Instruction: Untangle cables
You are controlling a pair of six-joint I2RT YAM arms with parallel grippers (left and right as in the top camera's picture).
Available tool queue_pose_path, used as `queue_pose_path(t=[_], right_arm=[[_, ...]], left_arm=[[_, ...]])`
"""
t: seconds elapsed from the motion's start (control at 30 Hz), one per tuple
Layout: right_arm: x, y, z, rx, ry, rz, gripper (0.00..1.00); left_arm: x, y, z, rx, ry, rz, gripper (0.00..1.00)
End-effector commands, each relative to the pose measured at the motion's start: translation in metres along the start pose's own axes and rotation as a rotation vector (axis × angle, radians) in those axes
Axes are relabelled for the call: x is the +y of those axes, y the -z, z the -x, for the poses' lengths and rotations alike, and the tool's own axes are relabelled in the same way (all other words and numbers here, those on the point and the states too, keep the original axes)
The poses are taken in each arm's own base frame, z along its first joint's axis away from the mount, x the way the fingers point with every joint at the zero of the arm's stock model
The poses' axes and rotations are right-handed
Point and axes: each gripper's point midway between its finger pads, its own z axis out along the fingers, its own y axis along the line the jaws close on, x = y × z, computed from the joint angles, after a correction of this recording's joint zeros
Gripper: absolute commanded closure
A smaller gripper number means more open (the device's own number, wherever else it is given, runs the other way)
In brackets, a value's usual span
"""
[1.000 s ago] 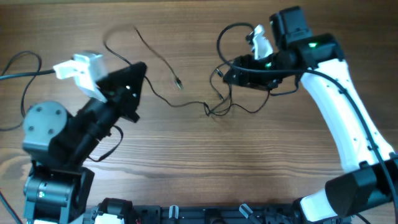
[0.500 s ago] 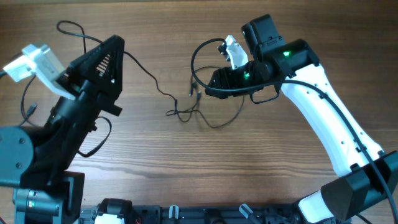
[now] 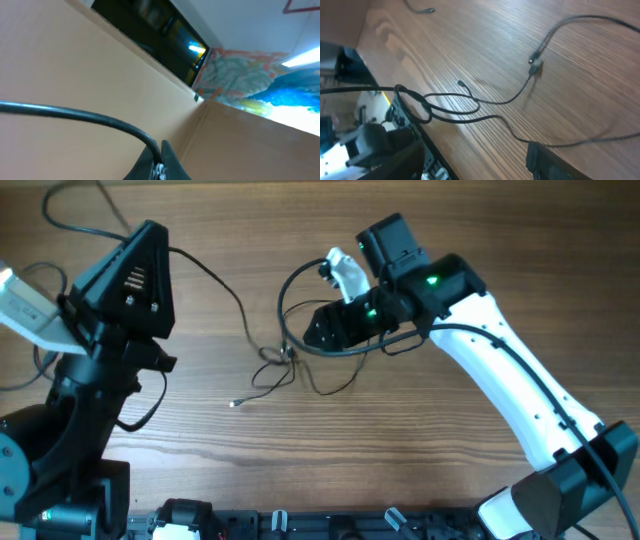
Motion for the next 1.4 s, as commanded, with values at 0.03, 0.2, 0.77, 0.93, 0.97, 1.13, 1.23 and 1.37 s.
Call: queue_pose_path(t=[0.03,0.2,0.77,0.93,0.97,1.13,1.23,1.37], right_arm=[[0.001,-0.016,-0.009,0.03,0.207,0.137,0.29],[0.009,-0.041,-0.04,0.067,0.47,0.313,0.28],[0.007,-0.091,-0.035,-0.16,0.664,0.409,0.34],[0.009,-0.101,-0.043,-0.144,0.67,0.421,0.41],[0.009,-0.105,-0.045,-0.14,0.673,0.422,0.41],[-0.01,-0.132,-0.051,-0.087,0.562,0.362,0.54],[-0.03,-0.137,-0.048,-0.069,0.474,0.273,0.96],[-0.07,-0.128,-0.036,-0.063,0.282,0.118,0.96]], left_arm=[[0.002,0.002,0.003,-0.001,0.013,0.027,0.96],[0.002,0.002,0.002,0.002,0.015,0.03,0.96],[0.003,0.002,0.002,0.002,0.015,0.03,0.96],[0.004,0.002,0.004,-0.005,0.015,0.039,0.96],[0.005,0.002,0.004,-0.008,0.015,0.042,0.96],[0.005,0.002,0.005,-0.01,0.015,0.044,0.96],[0.008,0.002,0.007,-0.023,0.014,0.06,0.96],[0.02,0.004,0.017,-0.086,0.008,0.135,0.96]])
